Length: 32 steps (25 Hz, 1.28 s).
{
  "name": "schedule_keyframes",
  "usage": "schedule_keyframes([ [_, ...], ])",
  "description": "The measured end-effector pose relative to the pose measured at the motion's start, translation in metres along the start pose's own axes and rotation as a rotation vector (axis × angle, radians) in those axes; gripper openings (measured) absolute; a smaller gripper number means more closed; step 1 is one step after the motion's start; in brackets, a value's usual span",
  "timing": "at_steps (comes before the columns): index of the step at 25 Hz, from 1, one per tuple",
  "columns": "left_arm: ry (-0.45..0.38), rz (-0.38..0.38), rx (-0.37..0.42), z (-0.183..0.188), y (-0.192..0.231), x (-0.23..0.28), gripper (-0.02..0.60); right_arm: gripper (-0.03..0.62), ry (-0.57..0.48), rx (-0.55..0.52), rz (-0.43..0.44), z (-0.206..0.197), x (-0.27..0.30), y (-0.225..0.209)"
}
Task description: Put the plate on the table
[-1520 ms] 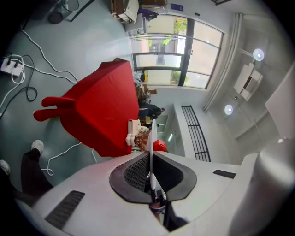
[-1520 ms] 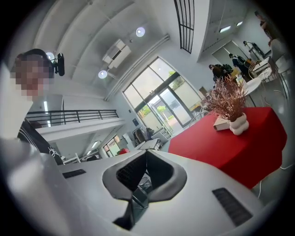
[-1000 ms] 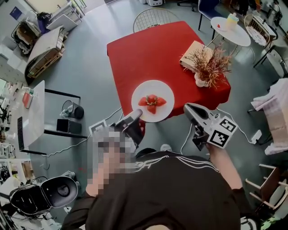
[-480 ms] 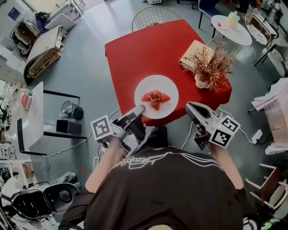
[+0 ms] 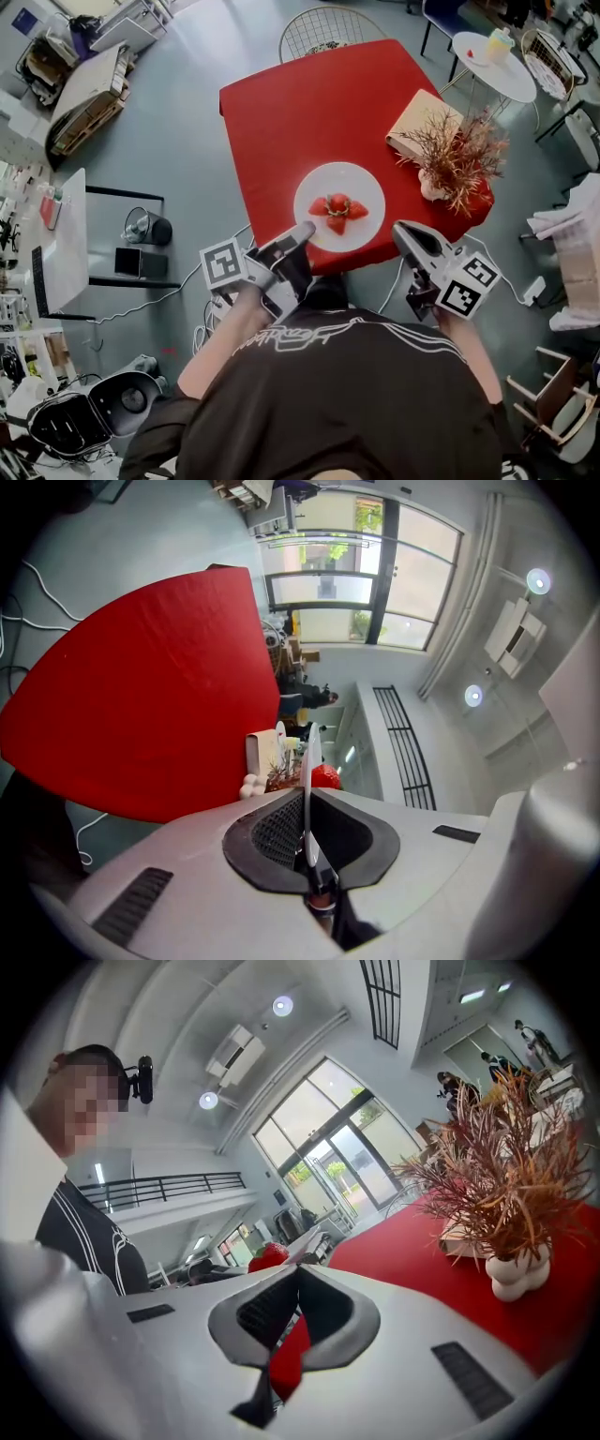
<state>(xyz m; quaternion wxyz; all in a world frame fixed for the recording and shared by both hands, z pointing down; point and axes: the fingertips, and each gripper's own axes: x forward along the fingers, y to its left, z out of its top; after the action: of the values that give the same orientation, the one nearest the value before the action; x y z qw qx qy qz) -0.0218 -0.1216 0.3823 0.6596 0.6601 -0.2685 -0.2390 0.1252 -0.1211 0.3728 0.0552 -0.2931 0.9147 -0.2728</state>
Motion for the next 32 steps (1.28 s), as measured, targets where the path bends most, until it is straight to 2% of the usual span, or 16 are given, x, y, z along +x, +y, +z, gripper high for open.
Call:
schedule_keyframes([
  [12, -0.004, 0.038, -0.024, 0.07, 0.03, 0.043, 0.018, 0.008, 0.061, 0.047, -0.002, -0.005, 0.06, -0.049],
  [21, -0.004, 0.063, -0.024, 0.138, 0.032, 0.067, 0.018, 0.008, 0.096, 0.088, 0.036, -0.005, 0.12, -0.057],
  [27, -0.014, 0.059, -0.03, 0.182, 0.035, 0.093, 0.018, 0.008, 0.118, 0.136, 0.032, -0.002, 0.151, -0.069],
  [32, -0.018, 0.066, -0.036, 0.21, 0.05, 0.113, 0.018, 0.008, 0.147, 0.119, 0.032, -0.001, 0.165, -0.078],
])
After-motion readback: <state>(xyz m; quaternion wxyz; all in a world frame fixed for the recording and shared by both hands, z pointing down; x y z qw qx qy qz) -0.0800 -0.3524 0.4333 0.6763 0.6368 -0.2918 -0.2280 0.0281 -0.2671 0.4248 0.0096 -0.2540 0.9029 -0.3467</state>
